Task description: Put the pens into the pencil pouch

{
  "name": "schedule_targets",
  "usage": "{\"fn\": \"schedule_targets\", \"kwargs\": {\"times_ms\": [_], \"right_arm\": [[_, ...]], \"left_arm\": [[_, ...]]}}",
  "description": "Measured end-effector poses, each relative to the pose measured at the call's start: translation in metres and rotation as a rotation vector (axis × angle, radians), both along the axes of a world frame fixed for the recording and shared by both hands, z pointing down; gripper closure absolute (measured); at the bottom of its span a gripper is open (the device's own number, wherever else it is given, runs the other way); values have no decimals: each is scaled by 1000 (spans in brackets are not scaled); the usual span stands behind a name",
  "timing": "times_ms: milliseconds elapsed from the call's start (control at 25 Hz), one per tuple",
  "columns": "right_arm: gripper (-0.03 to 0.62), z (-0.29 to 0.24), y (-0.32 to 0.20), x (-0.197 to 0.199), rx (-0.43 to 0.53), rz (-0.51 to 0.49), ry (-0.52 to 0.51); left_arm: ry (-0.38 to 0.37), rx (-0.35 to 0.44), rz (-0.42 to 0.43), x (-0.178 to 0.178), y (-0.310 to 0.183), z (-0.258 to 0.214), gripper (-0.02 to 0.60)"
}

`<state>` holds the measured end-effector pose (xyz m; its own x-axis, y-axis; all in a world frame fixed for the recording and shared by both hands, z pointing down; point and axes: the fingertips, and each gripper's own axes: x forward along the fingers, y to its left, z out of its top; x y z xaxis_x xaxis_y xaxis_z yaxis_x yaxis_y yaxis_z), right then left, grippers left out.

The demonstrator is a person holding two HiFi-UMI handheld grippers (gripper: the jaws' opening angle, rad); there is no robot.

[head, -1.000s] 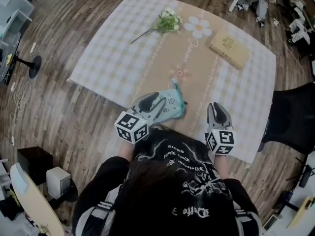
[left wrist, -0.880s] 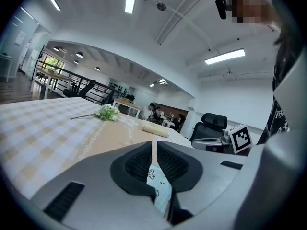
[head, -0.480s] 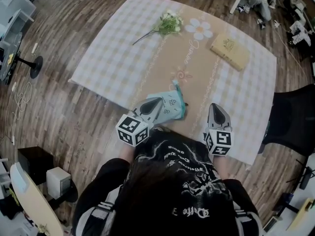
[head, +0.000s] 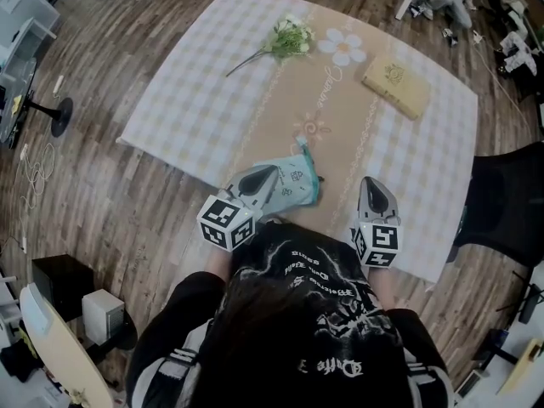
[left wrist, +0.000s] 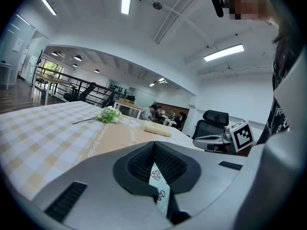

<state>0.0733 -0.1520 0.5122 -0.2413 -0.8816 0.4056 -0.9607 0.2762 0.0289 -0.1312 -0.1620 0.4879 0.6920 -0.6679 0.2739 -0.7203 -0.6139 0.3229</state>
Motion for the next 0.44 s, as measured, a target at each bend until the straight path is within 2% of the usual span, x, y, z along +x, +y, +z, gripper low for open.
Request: {"fn": "schedule_targets", "kwargs": {"times_ms": [440], "right_arm": [[588,8,-8,2,-24,-15,41]], "left_arm": [[12,4,-11,-5,-16,-3,561]]}}
